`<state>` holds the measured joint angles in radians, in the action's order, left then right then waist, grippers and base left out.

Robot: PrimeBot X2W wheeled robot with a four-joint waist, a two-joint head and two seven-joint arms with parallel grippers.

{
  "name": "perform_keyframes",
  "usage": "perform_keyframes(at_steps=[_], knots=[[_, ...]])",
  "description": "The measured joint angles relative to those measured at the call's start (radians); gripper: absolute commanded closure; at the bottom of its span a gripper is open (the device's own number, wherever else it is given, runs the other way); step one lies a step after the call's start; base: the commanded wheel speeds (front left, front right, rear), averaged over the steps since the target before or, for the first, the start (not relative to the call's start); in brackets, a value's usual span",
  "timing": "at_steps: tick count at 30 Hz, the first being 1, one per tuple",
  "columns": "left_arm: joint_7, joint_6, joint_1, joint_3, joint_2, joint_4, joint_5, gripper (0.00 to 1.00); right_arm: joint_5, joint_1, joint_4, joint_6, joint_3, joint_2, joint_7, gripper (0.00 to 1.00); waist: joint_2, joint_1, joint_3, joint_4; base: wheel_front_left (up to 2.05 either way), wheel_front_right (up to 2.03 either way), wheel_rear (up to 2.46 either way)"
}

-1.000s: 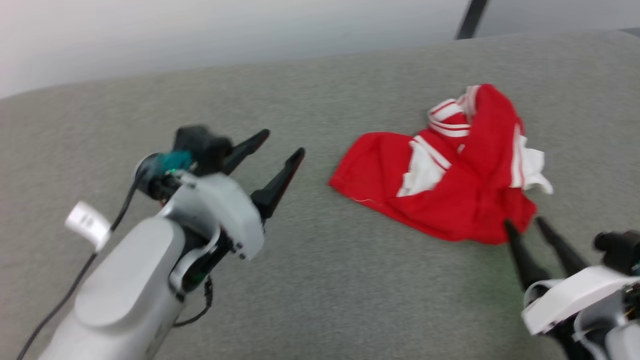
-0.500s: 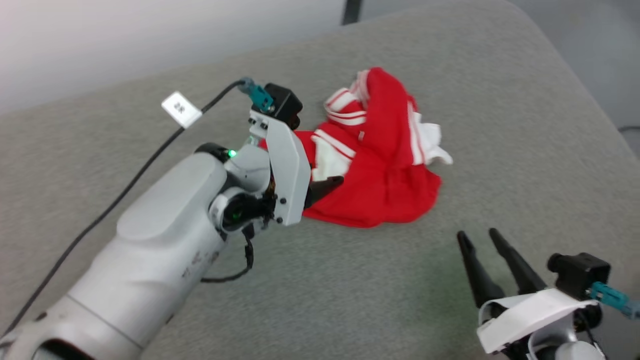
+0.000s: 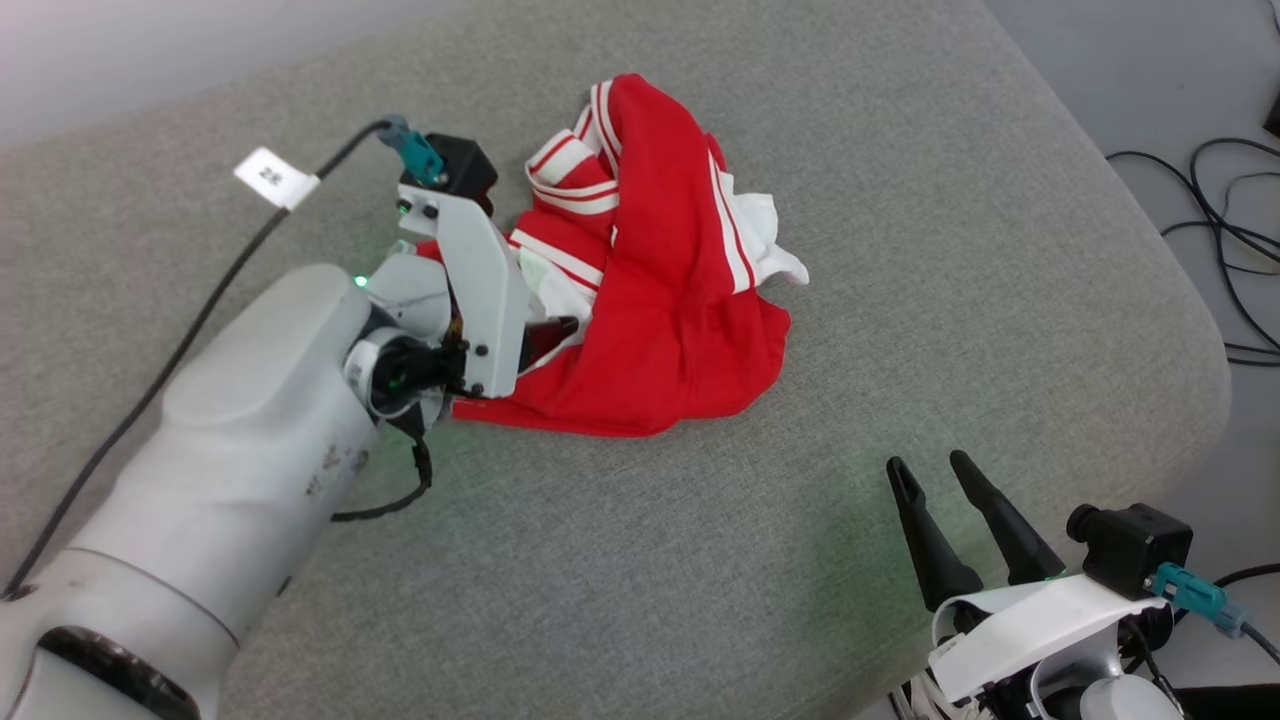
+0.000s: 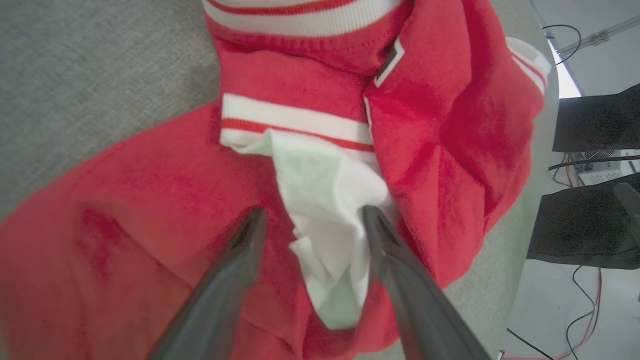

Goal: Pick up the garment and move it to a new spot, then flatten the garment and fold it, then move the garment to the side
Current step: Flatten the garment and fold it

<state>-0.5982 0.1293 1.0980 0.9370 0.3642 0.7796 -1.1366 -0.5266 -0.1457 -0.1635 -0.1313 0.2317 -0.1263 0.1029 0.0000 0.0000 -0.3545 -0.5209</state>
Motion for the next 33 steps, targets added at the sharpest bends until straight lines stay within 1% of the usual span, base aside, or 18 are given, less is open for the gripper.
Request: perform_keyframes(at_steps=[1, 2, 3, 4, 8, 11, 14, 17, 22, 23, 25, 28, 30, 33], knots=[[0.0, 0.0, 0.004, -0.002, -0.001, 0.005, -0.014, 0.04, 0.0, -0.002, -0.001, 0.0, 0.001, -0.001, 0.0, 0.0, 0.0, 0.0, -0.003, -0.003, 0.0, 0.0, 0.0], [0.0, 0.0, 0.006, -0.005, -0.003, 0.01, -0.03, 0.19, 0.0, -0.006, -0.002, 0.0, 0.001, -0.002, 0.0, 0.0, 0.0, 0.0, -0.005, -0.004, 0.0, 0.0, 0.0], [-0.002, 0.0, 0.007, -0.005, -0.006, 0.011, -0.044, 0.55, 0.0, -0.008, -0.002, 0.0, 0.001, -0.004, 0.001, 0.0, 0.0, 0.0, -0.006, -0.004, 0.0, 0.0, 0.0], [-0.011, 0.0, 0.007, -0.003, -0.007, 0.008, -0.058, 1.0, 0.0, -0.009, -0.002, 0.0, 0.002, -0.005, 0.002, 0.0, 0.0, 0.0, -0.006, -0.002, 0.0, 0.0, 0.0], [-0.016, 0.0, 0.007, 0.008, -0.012, -0.02, -0.1, 1.0, -0.001, -0.01, -0.002, 0.0, 0.0, -0.009, 0.002, 0.0, 0.0, 0.0, -0.003, 0.016, 0.0, 0.0, 0.0], [0.01, 0.0, 0.021, 0.011, -0.008, -0.054, -0.118, 1.0, -0.001, -0.009, -0.002, 0.0, -0.001, -0.018, -0.007, 0.0, 0.0, 0.0, 0.002, 0.037, 0.0, 0.0, 0.0], [0.041, 0.0, 0.05, 0.003, 0.009, -0.103, -0.14, 1.0, -0.003, -0.007, 0.001, 0.0, -0.007, -0.02, -0.011, 0.0, 0.0, 0.0, 0.012, 0.064, 0.0, 0.0, 0.0], [0.05, 0.0, 0.062, -0.011, 0.05, -0.153, -0.175, 1.0, -0.003, 0.0, 0.007, 0.0, -0.022, -0.026, -0.021, 0.0, 0.0, 0.0, 0.026, 0.098, 0.0, 0.0, 0.0], [0.047, 0.0, 0.071, -0.026, 0.153, -0.229, -0.194, 1.0, 0.002, 0.013, 0.029, 0.0, -0.03, -0.036, -0.048, 0.0, 0.0, 0.0, 0.053, 0.159, 0.0, 0.0, 0.0], [0.067, 0.0, 0.073, -0.031, 0.174, -0.249, -0.19, 1.0, 0.005, 0.014, 0.035, 0.0, -0.031, -0.038, -0.052, 0.0, 0.0, 0.0, 0.058, 0.171, 0.0, 0.0, 0.0], [0.168, 0.0, 0.102, -0.025, 0.223, -0.292, -0.096, 1.0, 0.01, 0.014, 0.049, 0.0, -0.034, -0.04, -0.061, 0.0, 0.0, 0.0, 0.067, 0.196, 0.0, 0.0, 0.0], [0.238, 0.0, 0.11, 0.001, 0.271, -0.34, -0.028, 1.0, 0.015, 0.016, 0.061, 0.0, -0.043, -0.042, -0.075, 0.0, 0.0, 0.0, 0.077, 0.229, 0.0, 0.0, 0.0], [0.283, 0.0, 0.107, 0.013, 0.281, -0.36, 0.016, 1.0, 0.017, 0.021, 0.071, 0.0, -0.049, -0.043, -0.084, 0.0, 0.0, 0.0, 0.082, 0.249, 0.0, 0.0, 0.0], [0.336, 0.0, 0.124, 0.001, 0.272, -0.394, 0.022, 1.0, 0.024, 0.035, 0.082, 0.0, -0.058, -0.045, -0.096, 0.0, 0.0, 0.0, 0.087, 0.275, 0.0, 0.0, 0.0]])
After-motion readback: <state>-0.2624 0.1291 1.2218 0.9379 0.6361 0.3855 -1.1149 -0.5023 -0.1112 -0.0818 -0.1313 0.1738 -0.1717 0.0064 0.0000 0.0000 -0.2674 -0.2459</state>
